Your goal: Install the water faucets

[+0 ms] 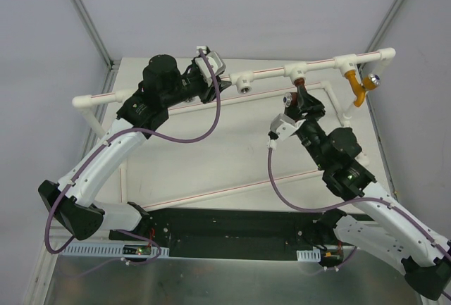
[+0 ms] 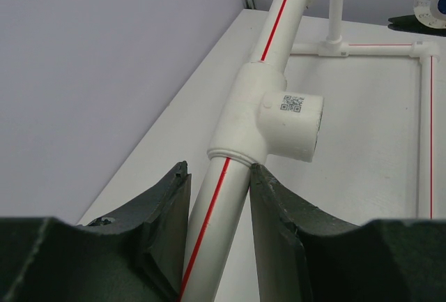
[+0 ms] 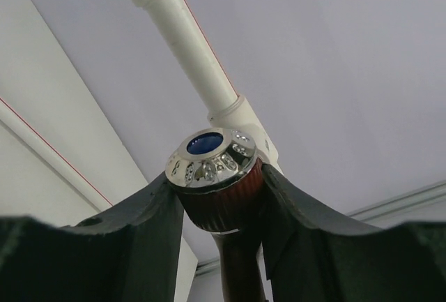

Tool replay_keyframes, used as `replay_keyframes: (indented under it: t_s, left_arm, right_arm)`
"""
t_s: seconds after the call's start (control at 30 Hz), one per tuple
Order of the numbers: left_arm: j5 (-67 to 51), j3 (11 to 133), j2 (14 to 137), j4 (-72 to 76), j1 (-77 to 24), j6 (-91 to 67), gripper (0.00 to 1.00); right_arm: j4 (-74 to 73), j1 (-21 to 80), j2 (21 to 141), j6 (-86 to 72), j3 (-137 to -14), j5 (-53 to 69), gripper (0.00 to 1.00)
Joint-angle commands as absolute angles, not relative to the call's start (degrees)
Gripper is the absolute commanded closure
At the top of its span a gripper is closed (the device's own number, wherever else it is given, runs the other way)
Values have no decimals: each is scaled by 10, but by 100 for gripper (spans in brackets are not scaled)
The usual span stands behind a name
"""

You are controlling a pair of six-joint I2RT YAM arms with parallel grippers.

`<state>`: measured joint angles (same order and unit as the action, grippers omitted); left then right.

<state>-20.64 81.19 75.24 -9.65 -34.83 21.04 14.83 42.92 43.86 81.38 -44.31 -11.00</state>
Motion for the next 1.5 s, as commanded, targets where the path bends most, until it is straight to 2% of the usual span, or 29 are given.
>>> replay_keyframes:
  t_s: [0.0, 0.1, 0.13, 0.2, 0.47, 0.63, 0.83, 1.03, 1.2, 1.3, 1.33, 1.43, 1.47]
  left_arm:
    - [-187, 738, 811, -373, -355, 157, 94]
    - [-184, 741, 818, -373, -355, 157, 95]
    - [-182, 740, 818, -373, -354, 157, 95]
    - [-176, 739, 815, -373, -355, 160, 95]
    - [-159, 740, 807, -372, -354, 162, 96]
    - [-149, 741, 809, -372, -355, 163, 96]
    - [-147, 742, 808, -372, -354, 163, 96]
    - [-146, 741, 805, -372, -355, 163, 96]
    - [-151, 742, 804, -372, -355, 162, 96]
    - [-150, 743, 803, -372, -355, 162, 96]
    - [-150, 742, 802, -372, -355, 162, 96]
    - [-152, 742, 803, -372, -355, 162, 96]
    - [-151, 741, 804, -372, -355, 162, 96]
  right_arm:
    - [194, 443, 446, 704, -435, -177, 59]
    - [193, 446, 444, 603, -428, -178, 81]
    - [196, 446, 442, 578, -421, -171, 94]
    - [227, 445, 442, 520, -399, -165, 100]
    - [289, 446, 460, 254, -358, -166, 100]
    - [323, 447, 468, 53, -347, -226, 100]
    - [221, 447, 481, -297, -400, -321, 100]
    - [180, 447, 484, -577, -412, -305, 100]
    - [185, 447, 472, -735, -396, -312, 100]
    - [188, 447, 465, -721, -398, -310, 100]
    - [186, 447, 464, -678, -406, -309, 95]
    - [111, 448, 457, -544, -448, -312, 52]
    - [93, 448, 457, -491, -467, -314, 43]
